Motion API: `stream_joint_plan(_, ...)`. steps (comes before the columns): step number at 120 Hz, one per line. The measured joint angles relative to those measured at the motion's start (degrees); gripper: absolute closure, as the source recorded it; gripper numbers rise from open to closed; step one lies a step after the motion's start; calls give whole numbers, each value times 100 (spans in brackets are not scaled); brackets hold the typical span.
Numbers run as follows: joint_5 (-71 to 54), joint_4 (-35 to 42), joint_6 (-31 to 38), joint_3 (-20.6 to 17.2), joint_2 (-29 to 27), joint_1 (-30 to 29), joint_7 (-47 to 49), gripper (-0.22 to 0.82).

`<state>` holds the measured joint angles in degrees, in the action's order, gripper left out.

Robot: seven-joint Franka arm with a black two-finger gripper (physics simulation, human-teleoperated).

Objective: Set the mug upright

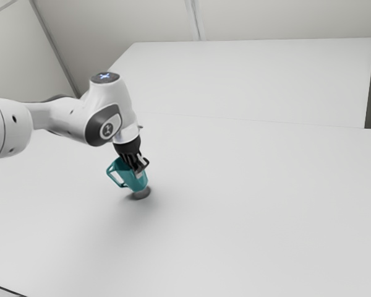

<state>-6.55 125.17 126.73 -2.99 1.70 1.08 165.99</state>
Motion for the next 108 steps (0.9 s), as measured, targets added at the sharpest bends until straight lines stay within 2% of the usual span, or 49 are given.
stream_joint_plan(31,-3,24,121,0,180,4,0,78)
stream_joint_plan(51,-17,27,68,-7,22,18,1,41)
stream_joint_plan(64,-20,17,-50,-8,-213,33,1,25)
stream_joint_plan(84,-19,-138,-250,-4,-485,113,1,11)
stream_joint_plan(108,-34,-1309,-972,52,-446,249,1,4)
